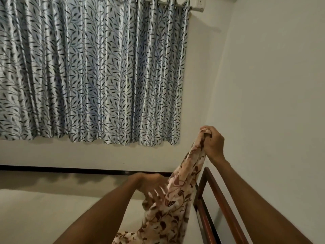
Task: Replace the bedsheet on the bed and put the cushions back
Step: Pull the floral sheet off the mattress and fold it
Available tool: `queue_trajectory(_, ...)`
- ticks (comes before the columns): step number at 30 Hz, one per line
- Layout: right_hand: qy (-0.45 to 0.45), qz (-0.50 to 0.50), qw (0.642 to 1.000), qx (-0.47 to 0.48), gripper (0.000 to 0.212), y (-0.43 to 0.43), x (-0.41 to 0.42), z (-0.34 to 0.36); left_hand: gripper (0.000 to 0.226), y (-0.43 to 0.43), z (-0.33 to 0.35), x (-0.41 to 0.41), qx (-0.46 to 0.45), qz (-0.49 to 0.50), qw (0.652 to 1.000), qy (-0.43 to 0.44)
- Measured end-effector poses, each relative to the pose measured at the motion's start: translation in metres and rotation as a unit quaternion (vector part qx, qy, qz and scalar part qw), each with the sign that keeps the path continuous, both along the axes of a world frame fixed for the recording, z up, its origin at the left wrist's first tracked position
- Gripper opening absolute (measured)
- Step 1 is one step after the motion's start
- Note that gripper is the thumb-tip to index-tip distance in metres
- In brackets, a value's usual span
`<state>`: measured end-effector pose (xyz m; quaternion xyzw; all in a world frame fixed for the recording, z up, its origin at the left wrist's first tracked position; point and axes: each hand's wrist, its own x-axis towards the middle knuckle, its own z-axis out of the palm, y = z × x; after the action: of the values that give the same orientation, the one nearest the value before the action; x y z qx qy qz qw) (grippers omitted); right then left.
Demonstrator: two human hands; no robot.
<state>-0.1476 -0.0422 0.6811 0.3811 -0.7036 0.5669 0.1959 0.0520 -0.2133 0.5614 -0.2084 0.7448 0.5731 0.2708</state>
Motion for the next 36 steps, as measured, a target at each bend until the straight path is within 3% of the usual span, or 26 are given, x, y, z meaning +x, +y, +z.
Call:
queue_trajectory(4,-0.061,0.004,0.998,-0.029,0.038,0.009,-0.009,0.006,0.039,-0.015,-0.038,0.014,-0.115,-0.009,0.991,-0.069)
queue_trajectory(7,-0.065,-0.001,0.997,-0.027,0.038,0.010,-0.011,0.005,0.029,-0.021,-0.064,0.023,-0.197,0.042,0.979,-0.017)
queue_trajectory(11,-0.096,-0.010,0.995,-0.036,0.039,0.007,-0.014,0.006,0.039,-0.016,-0.080,0.025,-0.180,0.066,0.981,0.034)
queue_trajectory(14,-0.121,-0.002,0.991,-0.047,0.040,0.003,-0.015,0.008,0.042,-0.012,-0.092,0.022,-0.226,0.087,0.968,0.073)
queue_trajectory(17,-0.133,0.014,0.989,-0.059,0.040,-0.001,-0.017,0.014,0.071,-0.013,-0.102,0.017,-0.225,0.145,0.956,0.121)
queue_trajectory(21,-0.135,0.036,0.988,-0.062,0.040,-0.002,-0.019,0.021,0.098,-0.015,-0.113,0.006,-0.237,0.146,0.950,0.142)
queue_trajectory(23,-0.139,0.051,0.987,-0.062,0.040,-0.002,-0.018,0.023,0.089,-0.019,-0.126,-0.001,-0.286,0.156,0.935,0.142)
queue_trajectory(28,-0.150,0.079,0.984,-0.047,0.044,0.003,-0.024,0.027,0.014,-0.023,-0.125,-0.008,-0.304,0.257,0.903,0.159)
queue_trajectory(31,-0.136,0.058,0.988,-0.034,0.043,0.010,-0.033,0.029,0.015,-0.047,-0.130,-0.010,-0.228,0.355,0.885,0.199)
queue_trajectory(34,-0.124,0.001,0.992,-0.014,0.035,0.025,-0.048,0.027,0.031,-0.087,-0.134,-0.016,-0.189,0.462,0.832,0.241)
queue_trajectory(36,-0.119,-0.052,0.991,0.009,0.035,0.032,-0.058,0.021,0.024,-0.093,-0.102,-0.013,-0.179,0.514,0.799,0.258)
